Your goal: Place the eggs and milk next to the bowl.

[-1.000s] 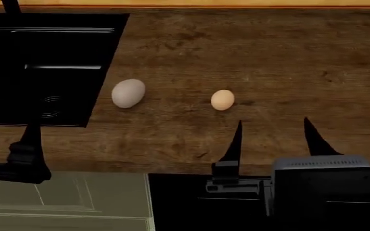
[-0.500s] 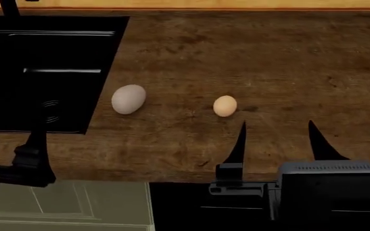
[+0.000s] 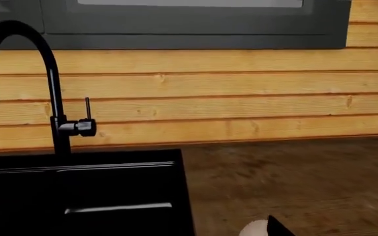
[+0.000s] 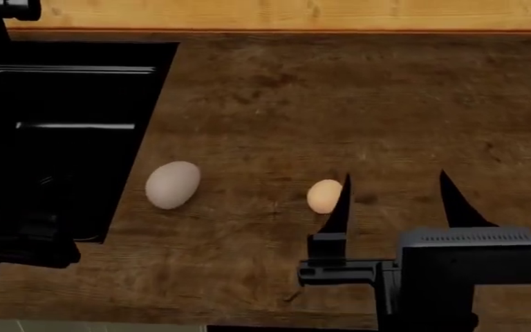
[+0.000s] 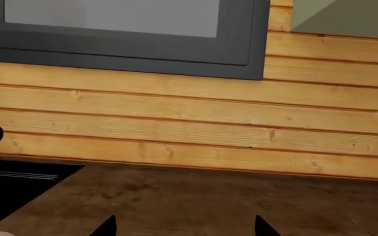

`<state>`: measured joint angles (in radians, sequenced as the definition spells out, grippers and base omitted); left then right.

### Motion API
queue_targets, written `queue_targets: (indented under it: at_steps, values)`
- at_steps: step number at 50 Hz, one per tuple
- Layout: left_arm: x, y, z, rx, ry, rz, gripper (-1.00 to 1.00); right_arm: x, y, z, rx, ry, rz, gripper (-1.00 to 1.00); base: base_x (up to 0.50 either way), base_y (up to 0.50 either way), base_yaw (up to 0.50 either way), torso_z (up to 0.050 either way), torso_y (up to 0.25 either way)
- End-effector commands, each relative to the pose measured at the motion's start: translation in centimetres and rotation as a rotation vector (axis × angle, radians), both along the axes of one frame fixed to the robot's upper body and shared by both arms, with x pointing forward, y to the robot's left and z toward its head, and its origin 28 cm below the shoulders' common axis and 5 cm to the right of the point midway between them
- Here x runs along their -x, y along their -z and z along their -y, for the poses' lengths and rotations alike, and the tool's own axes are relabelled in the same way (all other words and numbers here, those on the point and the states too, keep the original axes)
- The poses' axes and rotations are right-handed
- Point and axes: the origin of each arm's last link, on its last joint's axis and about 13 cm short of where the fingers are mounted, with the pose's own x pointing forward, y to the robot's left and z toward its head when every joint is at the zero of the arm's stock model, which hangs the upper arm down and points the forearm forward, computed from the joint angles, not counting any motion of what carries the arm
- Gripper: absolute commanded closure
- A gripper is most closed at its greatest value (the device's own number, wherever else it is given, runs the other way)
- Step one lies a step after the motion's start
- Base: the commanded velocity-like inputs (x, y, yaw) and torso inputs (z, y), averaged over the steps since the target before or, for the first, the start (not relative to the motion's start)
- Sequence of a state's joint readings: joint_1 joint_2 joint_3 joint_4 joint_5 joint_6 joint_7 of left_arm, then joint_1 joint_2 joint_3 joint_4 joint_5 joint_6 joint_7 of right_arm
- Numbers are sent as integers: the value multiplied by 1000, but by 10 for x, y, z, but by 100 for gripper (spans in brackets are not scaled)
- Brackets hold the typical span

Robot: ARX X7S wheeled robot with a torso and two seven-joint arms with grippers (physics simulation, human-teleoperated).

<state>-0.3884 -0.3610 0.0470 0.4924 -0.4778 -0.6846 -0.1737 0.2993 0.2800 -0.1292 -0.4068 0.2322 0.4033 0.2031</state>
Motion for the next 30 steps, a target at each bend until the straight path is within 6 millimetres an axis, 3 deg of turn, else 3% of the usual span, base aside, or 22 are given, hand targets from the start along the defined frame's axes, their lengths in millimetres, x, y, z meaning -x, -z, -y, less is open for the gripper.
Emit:
queue_targets:
  at_steps: [1,30]
  values:
    - [-1,0,-2,13,3,4,-100,0,-3,1,-7,2,6,-100,281,0,0,0,0]
    - [0,2,-1,11,11,-5,-100,2,-3,1,-8,0,4,-100,279,0,0,0,0]
